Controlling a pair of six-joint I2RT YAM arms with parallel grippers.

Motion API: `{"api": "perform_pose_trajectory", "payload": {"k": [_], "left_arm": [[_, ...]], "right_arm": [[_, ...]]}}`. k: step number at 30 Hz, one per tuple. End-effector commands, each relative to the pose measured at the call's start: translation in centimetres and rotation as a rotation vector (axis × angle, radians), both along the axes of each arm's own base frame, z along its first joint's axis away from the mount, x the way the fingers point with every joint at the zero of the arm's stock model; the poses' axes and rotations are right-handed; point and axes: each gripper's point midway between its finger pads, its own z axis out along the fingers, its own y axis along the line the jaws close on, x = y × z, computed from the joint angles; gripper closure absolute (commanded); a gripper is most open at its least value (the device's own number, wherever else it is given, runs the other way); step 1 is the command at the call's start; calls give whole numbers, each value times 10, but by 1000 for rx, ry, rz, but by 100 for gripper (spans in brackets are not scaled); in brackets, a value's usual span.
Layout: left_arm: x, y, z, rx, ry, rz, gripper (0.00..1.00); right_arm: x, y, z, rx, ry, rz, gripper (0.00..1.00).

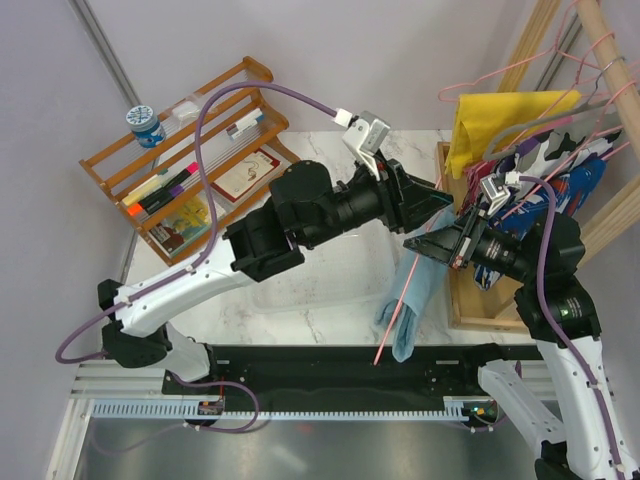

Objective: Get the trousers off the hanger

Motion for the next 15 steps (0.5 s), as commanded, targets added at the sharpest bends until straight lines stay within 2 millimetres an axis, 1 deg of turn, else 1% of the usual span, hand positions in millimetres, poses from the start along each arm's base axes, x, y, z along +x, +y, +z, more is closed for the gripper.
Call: {"api": "perform_pose_trajectory", "payload": {"k": [1,2,3,4,5,7,8,9,10,11,12,13,14,15], "left_arm": [[-32,49,69,-170,-101,-63,47],[-37,52,69,-160,-110,-86,46],[-42,62,67,-146,-113,-93,41],[-46,66,66,-137,-122,-104,30],[-50,72,66,-132,-128,-112,30],[-59,91,64,-113,-149,-120,31],[-60,96,54,-87,-151,-118,32],[-60,102,49,-68,-175,-106,33],[-66,125,53,-77,-197,-93,36],[-64,128,34,-34,-189,-77,38],[-60,139,28,-15,-204,-39,39],[-60,160,23,0,-206,1,40],[-57,163,1,50,-201,18,40],[-54,169,-11,87,-217,40,36]], "right_arm": [[-5,-2,29,48,-99,-25,100],[-5,-2,29,57,-95,-23,100],[-6,-2,29,67,-87,-23,100],[-7,-2,29,73,-88,-23,100],[-7,-2,29,76,-83,-23,100],[-10,-3,30,82,-84,-26,100],[-10,-3,30,85,-80,-28,100],[-13,-3,32,90,-84,-24,100],[-14,-3,34,96,-81,-21,100],[-16,-3,35,100,-78,-20,100],[-19,-3,40,107,-88,-16,100],[-21,-3,43,114,-81,-10,100],[-23,-3,46,119,-85,-7,100],[-25,-3,52,125,-93,-4,100]]}}
